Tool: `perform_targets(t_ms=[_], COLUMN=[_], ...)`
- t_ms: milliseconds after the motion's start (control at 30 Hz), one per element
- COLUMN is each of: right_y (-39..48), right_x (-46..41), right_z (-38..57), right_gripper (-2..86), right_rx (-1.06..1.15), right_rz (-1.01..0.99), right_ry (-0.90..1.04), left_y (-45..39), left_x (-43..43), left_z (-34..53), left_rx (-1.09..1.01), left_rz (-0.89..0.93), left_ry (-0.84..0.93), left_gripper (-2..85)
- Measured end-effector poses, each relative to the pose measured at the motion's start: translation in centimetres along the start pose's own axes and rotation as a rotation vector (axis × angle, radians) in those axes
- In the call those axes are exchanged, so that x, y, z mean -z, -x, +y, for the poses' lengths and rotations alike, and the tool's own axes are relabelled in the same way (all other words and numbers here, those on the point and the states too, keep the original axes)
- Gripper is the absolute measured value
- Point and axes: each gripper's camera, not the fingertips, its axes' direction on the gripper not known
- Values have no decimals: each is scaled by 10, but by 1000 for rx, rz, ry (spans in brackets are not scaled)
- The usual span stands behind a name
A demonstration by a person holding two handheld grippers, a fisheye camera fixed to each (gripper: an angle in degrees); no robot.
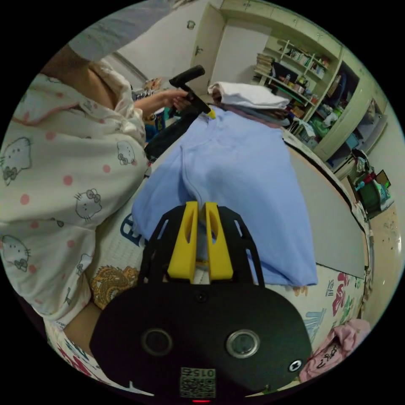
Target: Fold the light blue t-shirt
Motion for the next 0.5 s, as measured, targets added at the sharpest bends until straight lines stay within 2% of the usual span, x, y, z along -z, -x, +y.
perform_targets(t_ms=[100,233,300,367,433,467,500], right_y=[-27,-105,-163,-258,-312,-317,-309], right_x=[35,80,99,119,130,136,137], right_z=[-13,-53,-79,-104,-106,-108,-110], right_gripper=[36,23,18,16,6,-1,-2], right_rx=[-129,-380,-501,-722,-936,-1013,-999], right_rz=[38,314,485,676,756,772,769], right_ry=[-128,-191,-233,-323,-388,-402,-409], left_y=[3,-1,-9,-14,-21,-29,-39], left_x=[23,45,32,10,-10,-17,-22], left_z=[-39,-129,-213,-272,-304,-308,-305], left_rx=[-81,-163,-171,-98,-31,11,2], left_rz=[57,71,68,5,-90,-171,-221], left_ry=[-20,-118,-226,-320,-436,-510,-546], left_gripper=[26,23,26,32,42,52,61])
